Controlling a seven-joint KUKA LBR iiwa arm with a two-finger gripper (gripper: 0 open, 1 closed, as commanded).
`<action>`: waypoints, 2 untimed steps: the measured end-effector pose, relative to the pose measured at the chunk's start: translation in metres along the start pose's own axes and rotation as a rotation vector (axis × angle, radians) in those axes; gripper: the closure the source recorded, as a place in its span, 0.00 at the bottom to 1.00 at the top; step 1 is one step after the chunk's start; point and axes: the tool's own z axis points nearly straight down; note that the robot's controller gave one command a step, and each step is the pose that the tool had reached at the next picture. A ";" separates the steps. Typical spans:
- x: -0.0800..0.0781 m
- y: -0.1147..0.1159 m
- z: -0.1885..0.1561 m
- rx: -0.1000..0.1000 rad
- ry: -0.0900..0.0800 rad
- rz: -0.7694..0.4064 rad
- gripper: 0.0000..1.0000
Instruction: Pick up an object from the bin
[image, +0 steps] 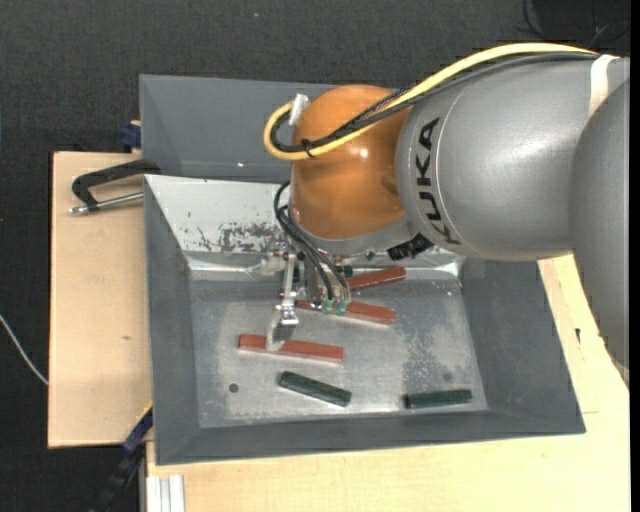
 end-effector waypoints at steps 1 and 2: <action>0.000 0.000 0.000 0.000 0.000 0.000 1.00; 0.000 0.000 0.000 0.000 0.000 0.000 0.00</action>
Offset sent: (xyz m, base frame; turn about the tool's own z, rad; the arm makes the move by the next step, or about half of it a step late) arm 0.0000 0.0000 0.0000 0.0000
